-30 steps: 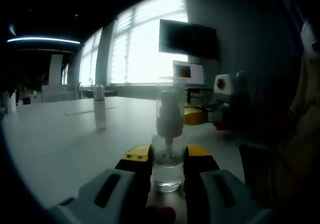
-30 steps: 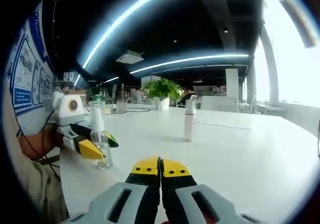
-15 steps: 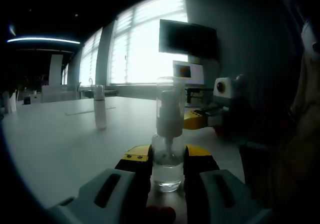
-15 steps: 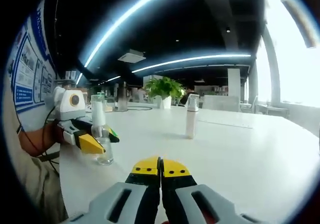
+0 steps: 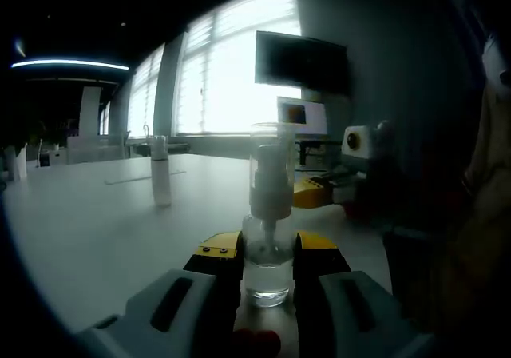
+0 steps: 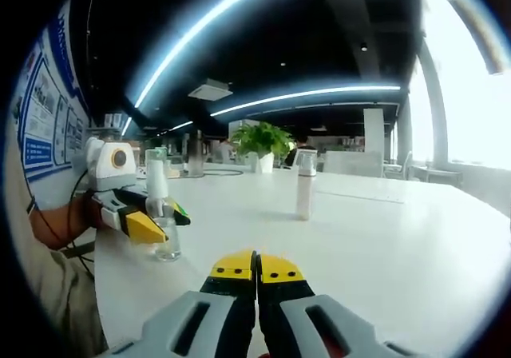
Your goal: Clamp pump bottle remove cover press pump head put on cover
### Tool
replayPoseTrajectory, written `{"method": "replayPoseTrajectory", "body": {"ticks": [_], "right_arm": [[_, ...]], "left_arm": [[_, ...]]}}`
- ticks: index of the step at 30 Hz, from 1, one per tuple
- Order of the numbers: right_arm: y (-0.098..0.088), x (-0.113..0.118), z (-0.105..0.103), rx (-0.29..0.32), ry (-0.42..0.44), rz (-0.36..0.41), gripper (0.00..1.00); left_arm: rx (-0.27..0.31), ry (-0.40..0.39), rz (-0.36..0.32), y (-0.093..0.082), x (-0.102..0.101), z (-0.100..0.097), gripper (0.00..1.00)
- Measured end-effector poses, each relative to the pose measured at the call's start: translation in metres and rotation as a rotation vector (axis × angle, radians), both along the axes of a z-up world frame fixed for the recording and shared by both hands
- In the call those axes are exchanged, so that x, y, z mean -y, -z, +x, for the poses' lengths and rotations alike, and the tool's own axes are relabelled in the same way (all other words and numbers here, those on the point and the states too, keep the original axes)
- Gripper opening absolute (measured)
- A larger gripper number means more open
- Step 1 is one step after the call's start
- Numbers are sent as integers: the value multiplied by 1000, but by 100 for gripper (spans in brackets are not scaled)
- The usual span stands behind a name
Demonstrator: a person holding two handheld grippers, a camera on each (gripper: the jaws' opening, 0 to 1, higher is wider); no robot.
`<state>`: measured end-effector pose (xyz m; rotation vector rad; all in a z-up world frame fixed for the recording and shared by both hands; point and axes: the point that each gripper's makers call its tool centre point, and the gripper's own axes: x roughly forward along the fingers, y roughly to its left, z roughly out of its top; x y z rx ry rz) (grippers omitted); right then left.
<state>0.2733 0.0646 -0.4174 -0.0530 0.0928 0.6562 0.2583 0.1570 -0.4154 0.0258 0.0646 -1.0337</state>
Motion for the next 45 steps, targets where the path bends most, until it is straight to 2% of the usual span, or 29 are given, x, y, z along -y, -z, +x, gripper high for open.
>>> {"method": "replayPoseTrajectory", "body": {"ticks": [22, 27, 31, 39, 45], "right_arm": [[2, -1, -1, -4, -15, -8, 0], [2, -1, 0, -5, -13, -12, 0], [3, -2, -1, 2, -15, -25, 0], [3, -2, -2, -7, -16, -12, 0], [4, 0, -1, -7, -17, -12, 0]], "left_arm": [[-13, -44, 3, -3, -3, 7, 15], [-21, -61, -19, -10, -6, 10, 15], [1, -86, -21, -22, -9, 15, 15], [26, -148, -17, -44, -20, 38, 15], [44, -193, 1, -52, -27, 60, 15]]}}
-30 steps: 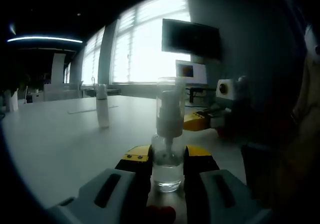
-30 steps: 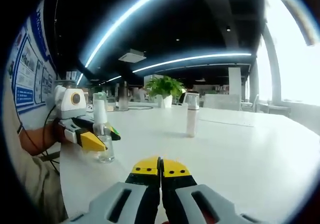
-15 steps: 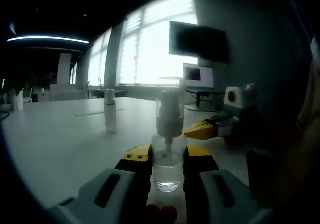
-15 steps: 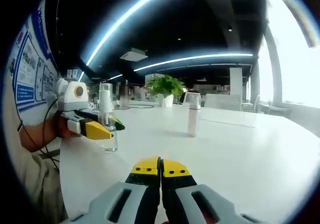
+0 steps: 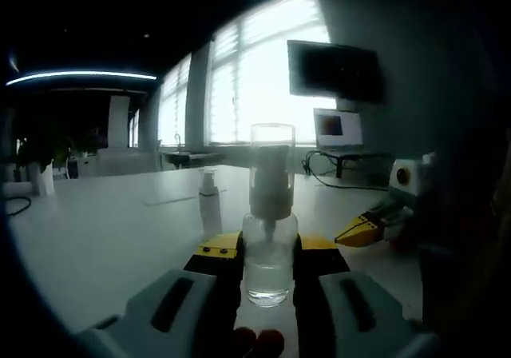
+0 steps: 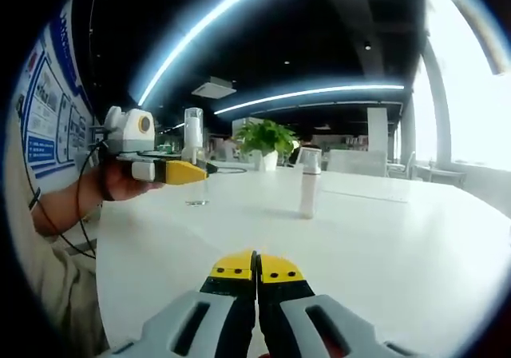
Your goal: Clamp pump bottle remove cover press pump head put on cover
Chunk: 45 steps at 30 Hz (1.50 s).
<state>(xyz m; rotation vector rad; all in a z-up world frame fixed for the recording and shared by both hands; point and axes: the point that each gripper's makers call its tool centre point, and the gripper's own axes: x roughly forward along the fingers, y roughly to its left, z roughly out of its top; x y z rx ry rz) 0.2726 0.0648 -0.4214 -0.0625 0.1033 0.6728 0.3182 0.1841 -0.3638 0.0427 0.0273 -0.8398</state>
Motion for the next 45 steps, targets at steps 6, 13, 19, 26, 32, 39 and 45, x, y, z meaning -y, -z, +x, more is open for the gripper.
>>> {"method": "replayPoseTrajectory", "body": {"ticks": [6, 13, 19, 26, 32, 39, 45], "right_arm": [[0, 1, 1, -2, 4, 0, 0], [0, 2, 4, -1, 9, -4, 0], [0, 3, 5, -3, 16, -4, 0], [-1, 0, 2, -2, 16, -6, 0], [0, 1, 3, -2, 17, -9, 0], [2, 1, 4, -1, 18, -22, 0], [2, 1, 4, 2, 19, -26, 0]], "left_arm": [[2, -36, -2, -8, -4, 22, 15], [9, -77, -4, -13, -12, 40, 15], [2, -106, -31, -17, -17, 58, 15], [14, -140, -28, -20, -25, 76, 15], [25, -171, -31, -20, -32, 89, 15], [31, -189, -21, -17, -31, 101, 15], [35, -197, 19, -10, -26, 115, 15]]}}
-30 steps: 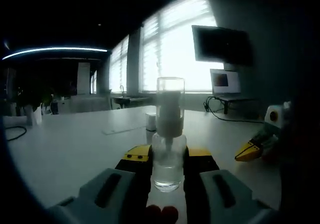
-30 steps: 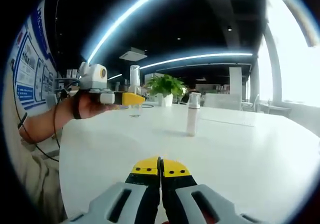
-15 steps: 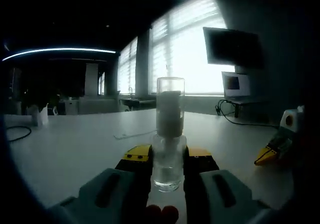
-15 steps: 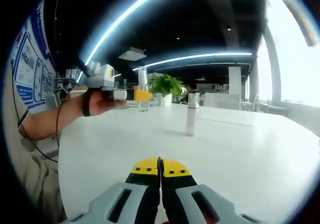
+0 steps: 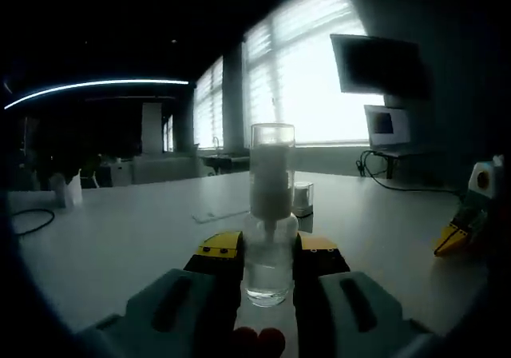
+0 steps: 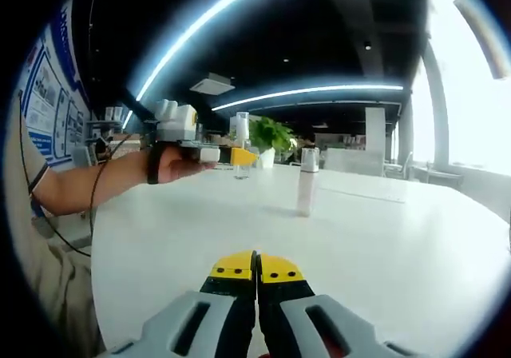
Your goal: Clamp pump bottle remove cover press pump head put on cover
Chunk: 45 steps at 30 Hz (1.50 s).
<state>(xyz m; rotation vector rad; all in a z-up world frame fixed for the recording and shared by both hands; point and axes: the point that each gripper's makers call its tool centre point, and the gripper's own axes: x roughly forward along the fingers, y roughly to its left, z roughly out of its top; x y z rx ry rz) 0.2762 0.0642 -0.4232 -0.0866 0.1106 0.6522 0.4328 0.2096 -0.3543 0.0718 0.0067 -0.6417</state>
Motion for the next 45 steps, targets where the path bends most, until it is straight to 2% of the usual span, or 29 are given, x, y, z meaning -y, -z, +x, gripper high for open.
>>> {"method": "replayPoseTrajectory", "body": {"ticks": [8, 10, 17, 25, 29, 34, 39, 45], "right_arm": [[0, -1, -1, -1, -5, 3, 0], [0, -1, -1, 0, -6, 3, 0], [0, -1, -1, 1, -6, 0, 0], [0, -2, -2, 2, -5, -3, 0], [0, -3, -2, 4, -4, -6, 0], [0, -2, -1, 5, -5, -9, 0], [1, -2, -1, 5, -5, -10, 0], [0, -1, 0, 6, -7, -4, 0]], "left_arm": [[-25, -34, -8, 12, -5, 27, 15], [-26, -39, -16, 15, -2, 23, 15], [-44, -30, -51, 22, 5, 31, 15], [-38, -34, -38, 28, 10, 39, 15], [-33, -43, -10, 32, 10, 43, 15], [-58, -49, -26, 37, 8, 48, 15], [-55, -47, 3, 45, 8, 53, 15], [-65, -48, 6, 51, 8, 56, 15]]}}
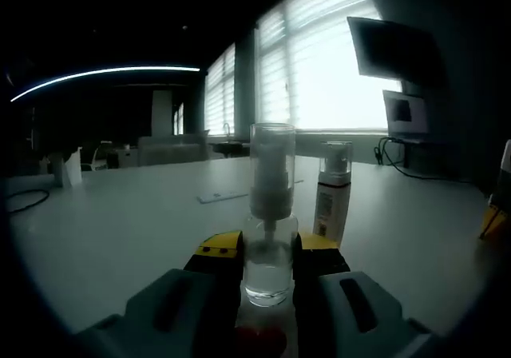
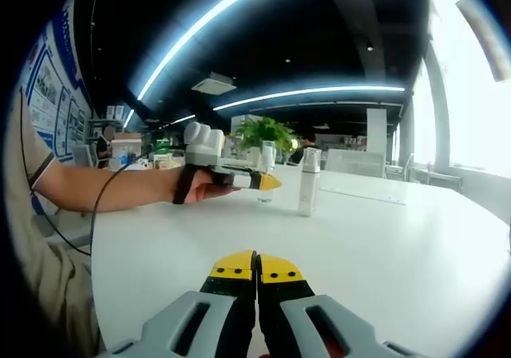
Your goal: Clamp pump bottle remove cover press pump head put on cover
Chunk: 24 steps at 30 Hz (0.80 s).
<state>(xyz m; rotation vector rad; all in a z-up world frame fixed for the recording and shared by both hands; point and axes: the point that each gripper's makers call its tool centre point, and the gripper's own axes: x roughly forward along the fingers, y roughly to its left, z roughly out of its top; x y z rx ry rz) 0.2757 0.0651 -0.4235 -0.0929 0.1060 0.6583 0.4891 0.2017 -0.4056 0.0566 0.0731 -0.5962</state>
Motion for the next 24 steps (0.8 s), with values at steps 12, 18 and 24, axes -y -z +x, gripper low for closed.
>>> {"method": "replayPoseTrajectory", "body": {"ticks": [12, 18, 24], "right_arm": [[1, -2, 0, 3, -2, -11, 0], [0, -4, -2, 5, -4, -13, 0], [0, -4, -2, 9, -7, -16, 0]], "left_arm": [[-2, -11, 12, 8, -5, 3, 15], [-13, -10, -2, 12, -6, 5, 15], [-19, -13, -18, 13, -9, 7, 16]]}}
